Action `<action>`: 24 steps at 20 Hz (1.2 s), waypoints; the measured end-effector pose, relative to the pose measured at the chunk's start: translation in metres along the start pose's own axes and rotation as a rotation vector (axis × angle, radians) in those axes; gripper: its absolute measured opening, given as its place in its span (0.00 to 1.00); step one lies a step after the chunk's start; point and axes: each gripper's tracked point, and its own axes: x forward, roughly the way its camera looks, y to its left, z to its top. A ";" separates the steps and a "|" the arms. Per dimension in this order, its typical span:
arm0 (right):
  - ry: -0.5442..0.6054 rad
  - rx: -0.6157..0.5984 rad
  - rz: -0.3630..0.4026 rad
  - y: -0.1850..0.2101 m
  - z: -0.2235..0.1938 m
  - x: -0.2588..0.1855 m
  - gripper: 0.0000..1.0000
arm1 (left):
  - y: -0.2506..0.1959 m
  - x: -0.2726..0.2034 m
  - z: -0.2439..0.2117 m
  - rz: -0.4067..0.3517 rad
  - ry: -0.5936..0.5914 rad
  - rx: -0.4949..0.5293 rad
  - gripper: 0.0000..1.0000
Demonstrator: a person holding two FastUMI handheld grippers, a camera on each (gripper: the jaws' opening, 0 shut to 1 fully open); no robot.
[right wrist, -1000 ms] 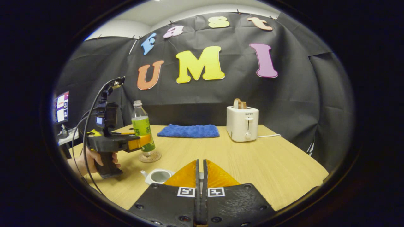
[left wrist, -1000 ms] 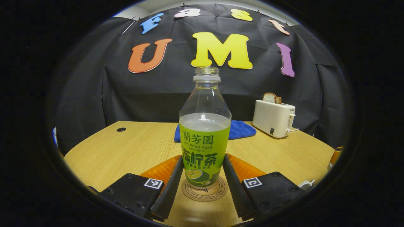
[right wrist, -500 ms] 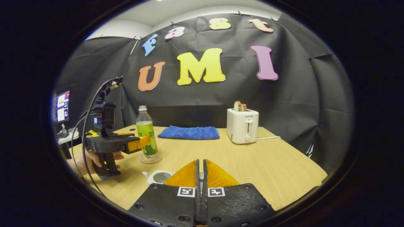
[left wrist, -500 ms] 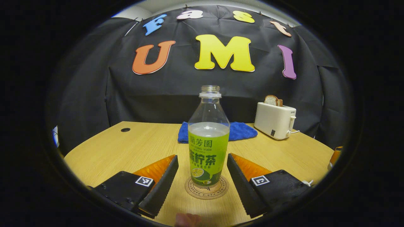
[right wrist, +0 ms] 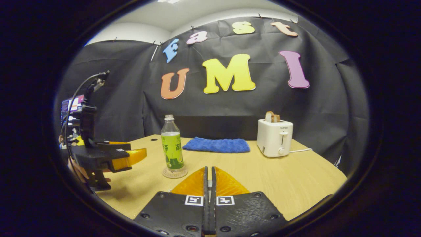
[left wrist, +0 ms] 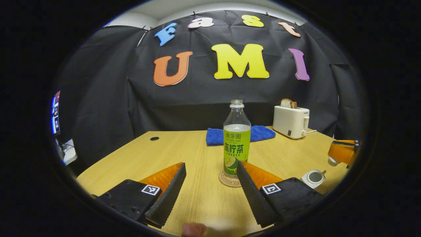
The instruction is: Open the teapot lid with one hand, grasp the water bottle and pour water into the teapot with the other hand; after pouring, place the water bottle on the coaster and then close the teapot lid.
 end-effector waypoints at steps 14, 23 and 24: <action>0.043 -0.037 0.046 0.027 -0.028 0.019 0.00 | 0.044 -0.055 0.014 0.101 -0.071 -0.040 0.96; 0.041 -0.056 0.037 0.029 -0.035 0.019 0.00 | 0.041 -0.059 0.010 0.100 -0.059 -0.041 0.96; 0.044 -0.051 0.038 0.029 -0.036 0.020 0.00 | 0.040 -0.060 0.010 0.099 -0.059 -0.043 0.96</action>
